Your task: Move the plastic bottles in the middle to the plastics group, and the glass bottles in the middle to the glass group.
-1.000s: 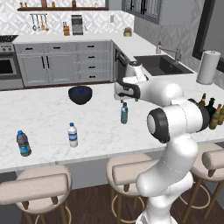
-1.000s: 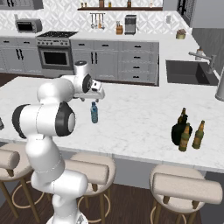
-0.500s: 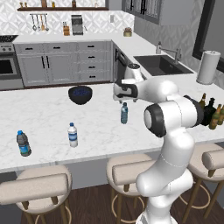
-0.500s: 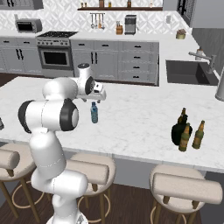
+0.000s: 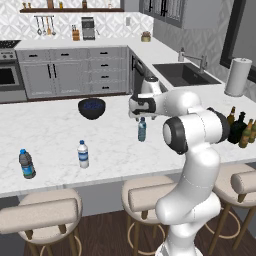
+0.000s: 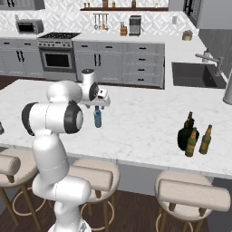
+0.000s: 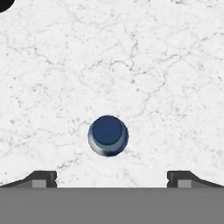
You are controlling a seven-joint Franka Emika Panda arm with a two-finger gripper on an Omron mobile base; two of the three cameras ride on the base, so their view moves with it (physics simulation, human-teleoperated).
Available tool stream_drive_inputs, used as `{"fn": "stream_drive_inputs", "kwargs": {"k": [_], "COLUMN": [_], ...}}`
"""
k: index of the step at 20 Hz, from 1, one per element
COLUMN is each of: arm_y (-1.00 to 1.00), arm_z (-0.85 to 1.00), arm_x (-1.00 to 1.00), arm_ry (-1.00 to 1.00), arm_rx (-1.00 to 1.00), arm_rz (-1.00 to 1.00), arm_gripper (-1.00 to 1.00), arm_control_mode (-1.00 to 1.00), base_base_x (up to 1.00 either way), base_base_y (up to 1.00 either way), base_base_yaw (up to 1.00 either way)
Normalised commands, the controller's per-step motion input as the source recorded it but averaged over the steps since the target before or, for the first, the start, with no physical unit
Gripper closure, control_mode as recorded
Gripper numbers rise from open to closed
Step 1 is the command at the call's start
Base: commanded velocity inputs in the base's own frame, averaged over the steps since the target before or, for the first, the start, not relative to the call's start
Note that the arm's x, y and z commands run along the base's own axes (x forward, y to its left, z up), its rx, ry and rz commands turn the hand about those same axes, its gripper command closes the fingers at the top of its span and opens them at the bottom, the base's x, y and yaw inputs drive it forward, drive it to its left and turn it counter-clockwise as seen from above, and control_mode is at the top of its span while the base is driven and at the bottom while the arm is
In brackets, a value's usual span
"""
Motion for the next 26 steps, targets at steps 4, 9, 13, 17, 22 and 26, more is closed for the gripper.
{"fn": "stream_drive_inputs", "kwargs": {"k": [4, 9, 13, 17, 22, 26], "arm_y": [0.01, 0.0, 0.0, 0.0, 0.0, 0.0], "arm_z": [-0.25, -0.08, -0.09, -0.11, -0.1, -0.19], "arm_x": [0.0, 0.02, 0.16, 0.1, 0.14, 0.07], "arm_ry": [0.0, 0.0, -0.01, 0.0, 0.0, 0.0], "arm_rx": [0.0, 0.0, 0.0, 0.0, 0.0, 0.0], "arm_rz": [0.02, 0.01, 0.02, 0.02, 0.01, 0.01], "arm_gripper": [-1.0, -1.0, -1.0, -1.0, -1.0, -1.0], "arm_control_mode": [-1.0, -1.0, -1.0, -1.0, -1.0, -1.0], "base_base_x": [0.0, 0.0, 0.0, 0.0, 0.0, 0.0], "base_base_y": [0.0, 0.0, 0.0, 0.0, 0.0, 0.0], "base_base_yaw": [0.0, 0.0, 0.0, 0.0, 0.0, 0.0]}}
